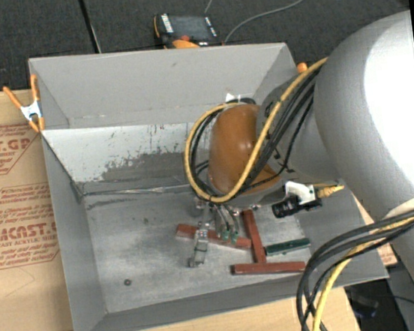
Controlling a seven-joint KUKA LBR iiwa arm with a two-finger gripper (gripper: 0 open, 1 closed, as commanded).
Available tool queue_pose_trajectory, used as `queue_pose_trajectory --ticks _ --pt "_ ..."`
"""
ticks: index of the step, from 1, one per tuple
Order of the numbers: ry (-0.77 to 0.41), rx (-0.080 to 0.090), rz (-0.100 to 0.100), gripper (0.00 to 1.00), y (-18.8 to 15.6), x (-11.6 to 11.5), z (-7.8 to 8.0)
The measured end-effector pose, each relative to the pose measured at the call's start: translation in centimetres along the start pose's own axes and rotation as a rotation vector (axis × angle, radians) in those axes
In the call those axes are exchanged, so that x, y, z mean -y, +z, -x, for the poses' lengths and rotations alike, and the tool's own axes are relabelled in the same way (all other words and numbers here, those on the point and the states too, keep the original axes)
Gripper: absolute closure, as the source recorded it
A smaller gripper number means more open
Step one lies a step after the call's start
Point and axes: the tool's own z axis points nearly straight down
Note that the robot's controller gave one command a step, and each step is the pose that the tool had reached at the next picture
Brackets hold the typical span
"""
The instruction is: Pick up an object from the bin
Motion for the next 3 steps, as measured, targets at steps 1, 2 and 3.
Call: queue_pose_trajectory --ticks 1,2,3 --pt "0.000 0.000 0.001 1.00 0.0 0.0 0.0" --pt "-0.001 0.003 0.002 1.00 -5.1 -0.2 0.1" --pt "-0.001 0.005 0.002 1.00 -11.9 -0.3 0.3"
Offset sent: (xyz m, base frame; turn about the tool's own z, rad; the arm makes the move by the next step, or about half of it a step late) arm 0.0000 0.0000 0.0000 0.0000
